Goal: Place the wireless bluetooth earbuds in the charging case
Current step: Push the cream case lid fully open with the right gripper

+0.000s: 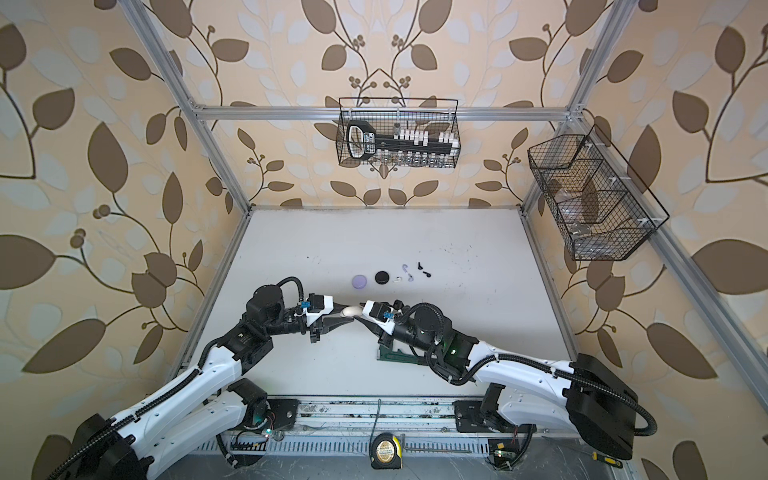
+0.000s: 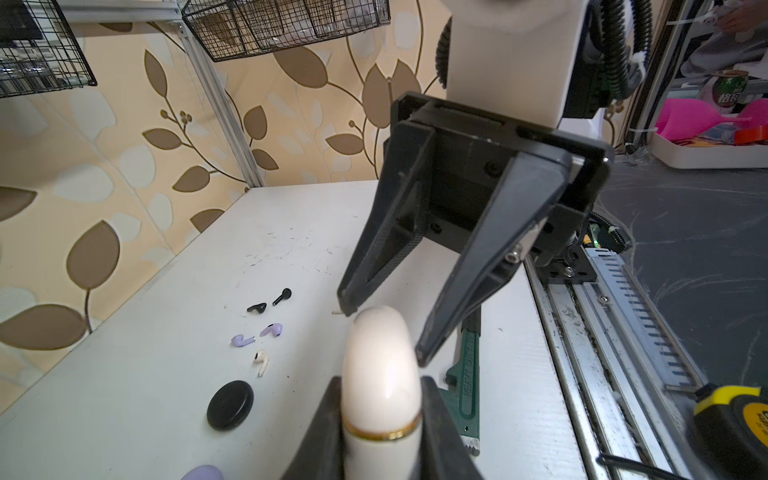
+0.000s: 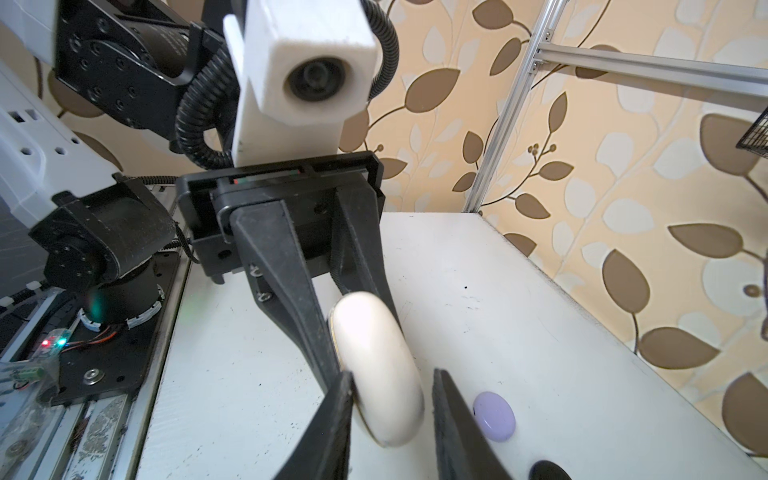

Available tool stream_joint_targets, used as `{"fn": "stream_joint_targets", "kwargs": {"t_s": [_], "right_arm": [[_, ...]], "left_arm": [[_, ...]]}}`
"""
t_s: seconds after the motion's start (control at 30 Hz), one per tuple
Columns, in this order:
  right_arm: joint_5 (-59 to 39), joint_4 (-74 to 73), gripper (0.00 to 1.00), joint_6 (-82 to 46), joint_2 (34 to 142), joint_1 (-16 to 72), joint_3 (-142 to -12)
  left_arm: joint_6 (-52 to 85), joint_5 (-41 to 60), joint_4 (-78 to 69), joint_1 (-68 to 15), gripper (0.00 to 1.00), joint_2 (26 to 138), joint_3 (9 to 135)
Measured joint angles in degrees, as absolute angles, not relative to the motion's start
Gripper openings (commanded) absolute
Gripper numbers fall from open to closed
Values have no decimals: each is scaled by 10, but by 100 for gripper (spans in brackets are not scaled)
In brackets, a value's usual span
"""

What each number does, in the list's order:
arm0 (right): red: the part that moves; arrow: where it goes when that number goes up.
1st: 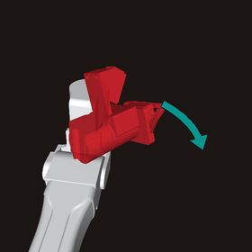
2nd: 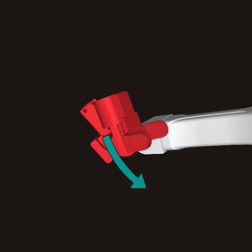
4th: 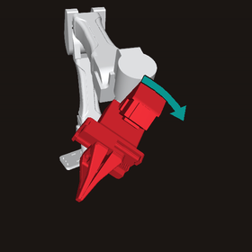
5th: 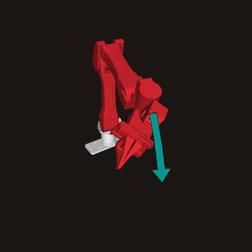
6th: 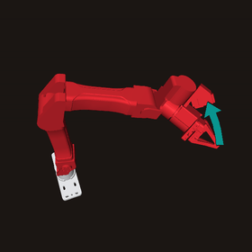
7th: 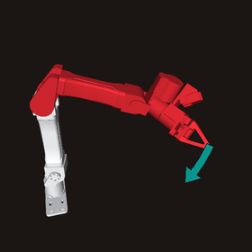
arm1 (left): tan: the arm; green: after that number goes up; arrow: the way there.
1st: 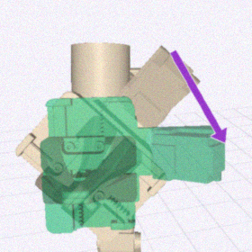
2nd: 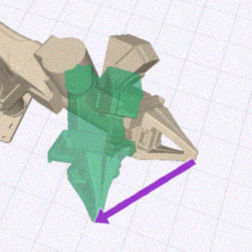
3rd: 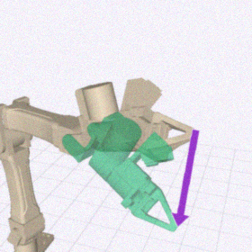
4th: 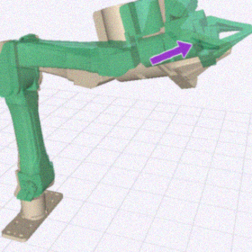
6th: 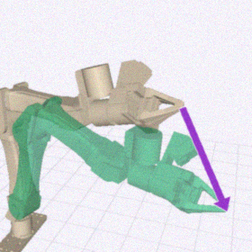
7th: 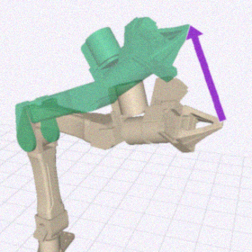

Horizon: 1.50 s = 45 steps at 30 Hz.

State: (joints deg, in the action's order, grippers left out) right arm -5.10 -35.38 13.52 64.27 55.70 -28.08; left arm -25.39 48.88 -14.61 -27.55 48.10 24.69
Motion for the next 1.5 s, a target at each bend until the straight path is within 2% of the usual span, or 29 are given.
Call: {"fn": "stream_joint_targets", "kwargs": {"t_s": [1.5], "right_arm": [[-18,-396,36,114,650,540,-279]], "left_arm": [[-216,506,-140,-281,0,494,251]]}}
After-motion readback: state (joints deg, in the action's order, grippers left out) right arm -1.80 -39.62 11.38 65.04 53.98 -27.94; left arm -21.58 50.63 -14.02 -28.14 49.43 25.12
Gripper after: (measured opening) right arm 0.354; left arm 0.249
